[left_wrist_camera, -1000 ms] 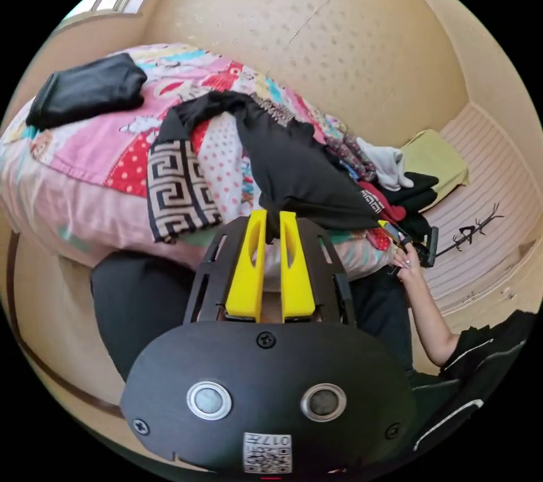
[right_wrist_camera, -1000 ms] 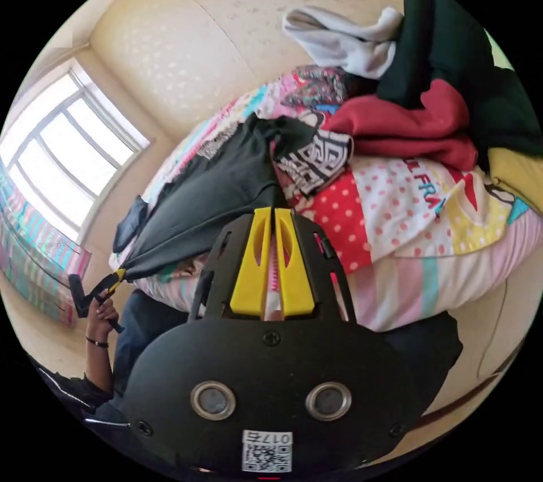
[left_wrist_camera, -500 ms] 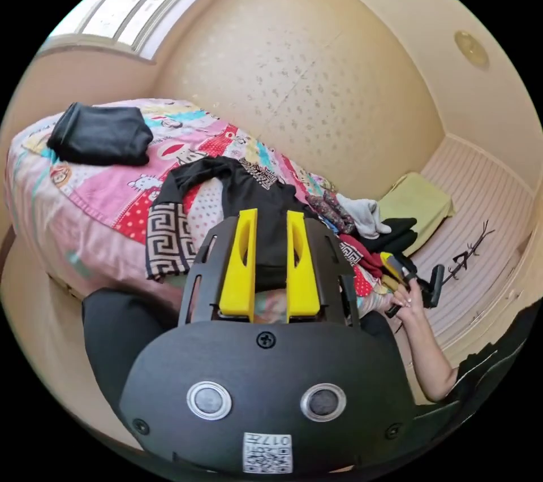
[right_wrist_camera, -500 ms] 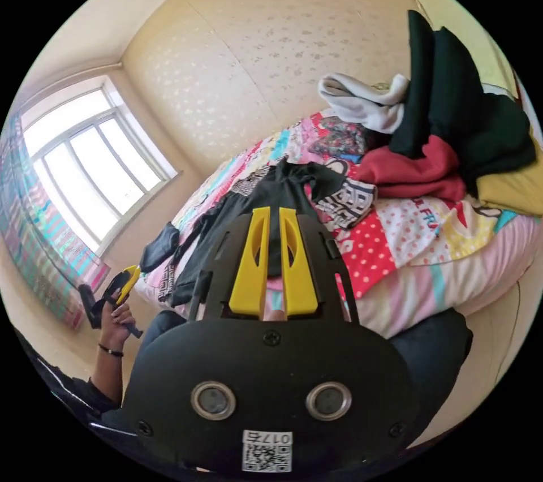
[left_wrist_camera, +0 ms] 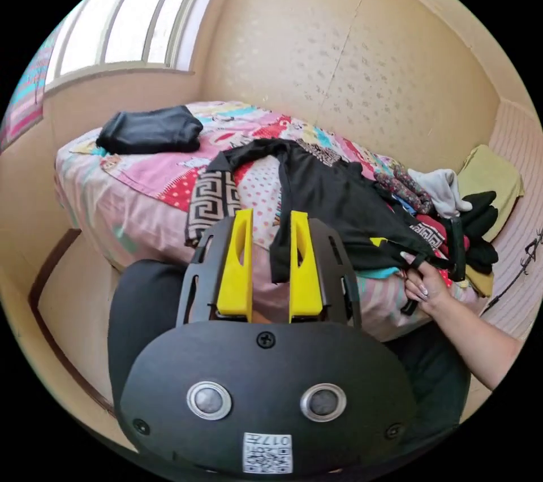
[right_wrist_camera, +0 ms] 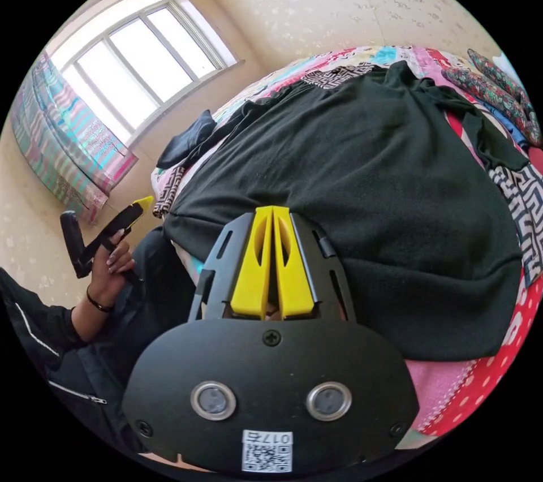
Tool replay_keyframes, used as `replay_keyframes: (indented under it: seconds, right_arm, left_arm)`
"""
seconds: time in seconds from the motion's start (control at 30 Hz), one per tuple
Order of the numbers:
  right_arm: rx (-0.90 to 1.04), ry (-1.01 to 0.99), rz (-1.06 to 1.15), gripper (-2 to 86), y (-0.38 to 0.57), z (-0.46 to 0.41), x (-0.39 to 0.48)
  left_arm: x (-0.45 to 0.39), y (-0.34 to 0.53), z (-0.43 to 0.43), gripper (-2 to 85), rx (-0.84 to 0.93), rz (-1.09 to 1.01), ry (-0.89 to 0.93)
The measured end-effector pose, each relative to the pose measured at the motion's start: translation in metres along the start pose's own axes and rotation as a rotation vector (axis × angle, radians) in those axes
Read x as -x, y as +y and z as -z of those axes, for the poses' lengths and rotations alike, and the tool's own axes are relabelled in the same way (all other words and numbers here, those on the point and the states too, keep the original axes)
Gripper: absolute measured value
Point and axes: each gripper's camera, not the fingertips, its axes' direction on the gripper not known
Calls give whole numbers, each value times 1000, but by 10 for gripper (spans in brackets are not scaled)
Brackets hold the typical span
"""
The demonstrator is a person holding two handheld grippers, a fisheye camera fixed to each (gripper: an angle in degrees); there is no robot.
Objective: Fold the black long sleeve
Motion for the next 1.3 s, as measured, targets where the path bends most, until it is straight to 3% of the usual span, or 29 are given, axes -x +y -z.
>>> replay_keyframes:
  seconds: [0.07,0.2,0.23,0.53,0.67,0.8,1.0,1.1,1.3]
  right_arm:
    - [-1,1,5,2,1,-2,2]
    - [-21,36,21,1,6,-5,7]
    - [-24,40,24,2,7,-6,8]
    - [-42,-62,-16,2,10,-7,-10]
    - [-44,-62,-13,2,10,-8,-12]
    - [-47,-76,-14,2,10,-9,-16]
    - [-48,-88,-16,2,10,-8,-23]
    - [-52,-103,-21,2,10,-8,-28]
    - [-51,-122,-24,2,9,-7,-37]
  left_arm:
    - [3,-1,2,114,-8,-37,-61]
    - [2,4,-41,130,267,-67,-106]
    - [3,5,-44,131,269,-59,-114]
    - [37,-7,-3,10,101,95,-33]
    - [50,-36,67,0,-170,86,31]
    - [87,-54,111,-4,-379,253,164]
    - [162,-73,74,-5,-149,473,232]
    - [190,-121,69,-5,-139,500,301]
    - [227,-273,69,-5,-188,343,395]
